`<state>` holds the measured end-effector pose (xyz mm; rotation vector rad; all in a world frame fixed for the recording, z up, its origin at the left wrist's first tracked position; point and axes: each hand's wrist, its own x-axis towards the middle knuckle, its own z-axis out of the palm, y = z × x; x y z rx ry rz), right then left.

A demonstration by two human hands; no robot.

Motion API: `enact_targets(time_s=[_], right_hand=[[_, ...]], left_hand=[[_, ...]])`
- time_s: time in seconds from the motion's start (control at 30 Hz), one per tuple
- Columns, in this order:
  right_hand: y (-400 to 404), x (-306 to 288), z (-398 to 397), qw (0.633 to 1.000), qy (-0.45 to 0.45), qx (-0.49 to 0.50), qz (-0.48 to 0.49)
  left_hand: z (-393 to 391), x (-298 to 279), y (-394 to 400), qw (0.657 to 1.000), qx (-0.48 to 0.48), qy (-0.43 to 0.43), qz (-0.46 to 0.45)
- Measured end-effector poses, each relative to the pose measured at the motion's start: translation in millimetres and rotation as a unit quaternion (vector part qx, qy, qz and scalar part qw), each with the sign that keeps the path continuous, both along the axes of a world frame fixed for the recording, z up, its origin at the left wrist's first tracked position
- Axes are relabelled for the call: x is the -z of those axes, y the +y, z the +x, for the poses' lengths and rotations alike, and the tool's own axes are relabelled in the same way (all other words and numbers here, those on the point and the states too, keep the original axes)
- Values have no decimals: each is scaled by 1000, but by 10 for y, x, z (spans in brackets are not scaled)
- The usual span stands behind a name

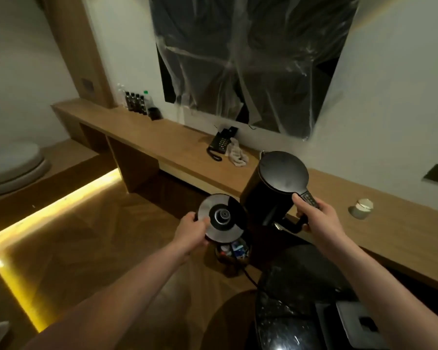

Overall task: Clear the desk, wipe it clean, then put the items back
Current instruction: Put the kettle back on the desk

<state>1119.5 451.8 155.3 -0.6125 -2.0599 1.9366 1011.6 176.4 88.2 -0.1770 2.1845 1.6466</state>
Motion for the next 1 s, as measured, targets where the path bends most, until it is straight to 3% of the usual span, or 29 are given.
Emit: enact_targets(time_s=[0.27,0.57,0.7,0.87,1.0], right_hand=[[440,623,1018,995,-80,62,25],[883,1512,1912,982,-174,46,60],[953,1641,2031,979,-184,35,75],[1010,1701,2116,979,-186,38,74],[1019,1617,2110,983,-175,38,47]], left_hand=[[354,194,429,987,-20,-77,141],[429,-158,1132,989,-90,61,97],[392,-617,1274,973,-136,161,97],[228,-1409,1266,932,-198,214,215],[2,-1815,1213,930,-214,254,156]])
